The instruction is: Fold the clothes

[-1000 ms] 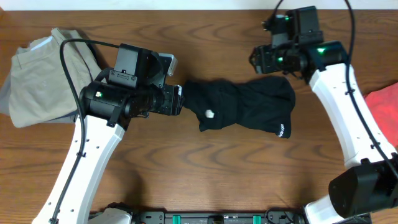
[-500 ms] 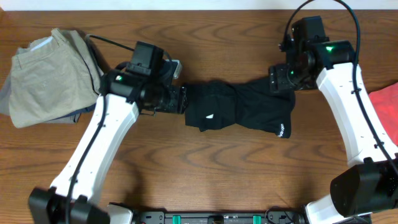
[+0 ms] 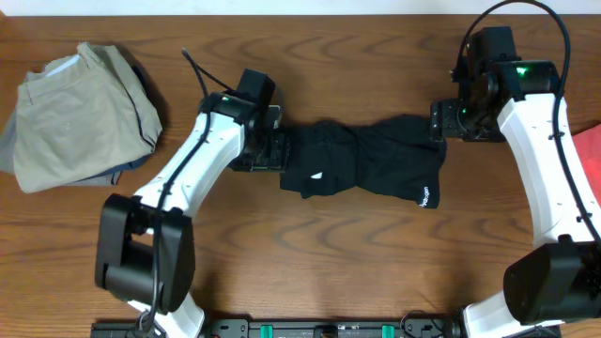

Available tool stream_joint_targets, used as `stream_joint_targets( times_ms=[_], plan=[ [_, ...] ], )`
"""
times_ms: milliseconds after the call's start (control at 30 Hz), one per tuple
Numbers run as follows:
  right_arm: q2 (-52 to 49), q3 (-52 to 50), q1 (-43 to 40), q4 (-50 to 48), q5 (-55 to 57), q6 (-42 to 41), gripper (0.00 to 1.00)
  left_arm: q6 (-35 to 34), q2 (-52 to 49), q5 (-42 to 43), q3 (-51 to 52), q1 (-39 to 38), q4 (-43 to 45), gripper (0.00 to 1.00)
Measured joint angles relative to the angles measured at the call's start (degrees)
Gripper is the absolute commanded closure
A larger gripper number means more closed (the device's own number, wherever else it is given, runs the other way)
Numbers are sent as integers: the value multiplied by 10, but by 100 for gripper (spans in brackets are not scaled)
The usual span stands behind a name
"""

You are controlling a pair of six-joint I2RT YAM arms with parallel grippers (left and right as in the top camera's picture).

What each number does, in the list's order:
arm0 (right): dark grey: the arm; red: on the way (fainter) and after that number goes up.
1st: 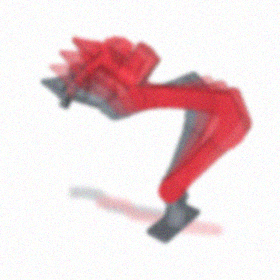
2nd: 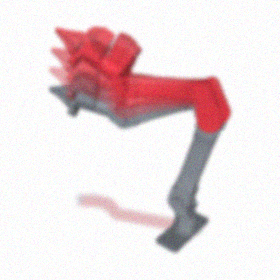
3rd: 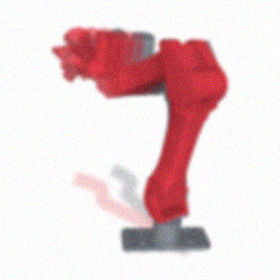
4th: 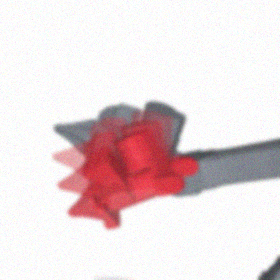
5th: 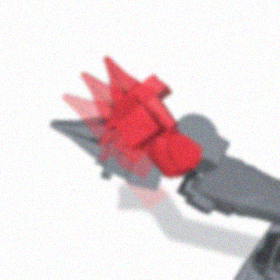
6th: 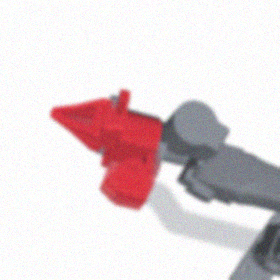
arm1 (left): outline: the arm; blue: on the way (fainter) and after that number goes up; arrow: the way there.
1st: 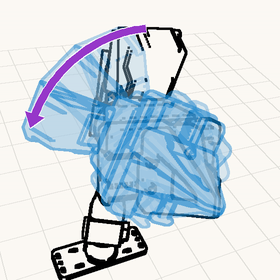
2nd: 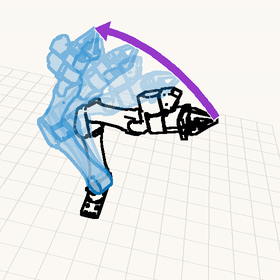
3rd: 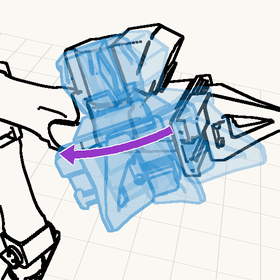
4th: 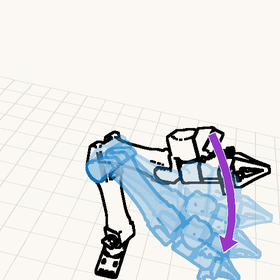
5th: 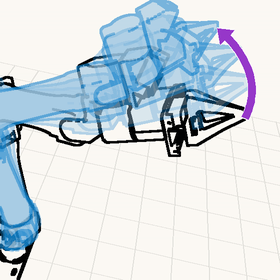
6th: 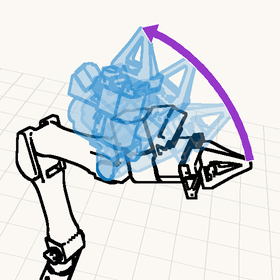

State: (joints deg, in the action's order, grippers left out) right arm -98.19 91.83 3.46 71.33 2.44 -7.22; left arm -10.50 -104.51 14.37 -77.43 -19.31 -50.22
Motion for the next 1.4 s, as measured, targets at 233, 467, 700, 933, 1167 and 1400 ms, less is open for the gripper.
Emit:
stream_joint_targets(
  times_ms=[233,467,700,933,1167,1400],
  plan=[
    [0,0,0,7,2,0,22,-4,-26,9,0,0,52,34],
    [0,0,0,12,2,-1,27,-16,-69,52,1,0,97,64],
    [0,0,0,13,2,-1,27,-16,-78,119,-2,0,117,94],
    [0,0,0,9,-56,38,24,-11,-14,239,-68,27,111,94],
    [0,-8,3,2,-127,95,27,-34,171,257,-119,134,103,94],
    [0,-70,63,-84,-158,128,23,-57,215,257,-120,155,80,94]
  ],
)
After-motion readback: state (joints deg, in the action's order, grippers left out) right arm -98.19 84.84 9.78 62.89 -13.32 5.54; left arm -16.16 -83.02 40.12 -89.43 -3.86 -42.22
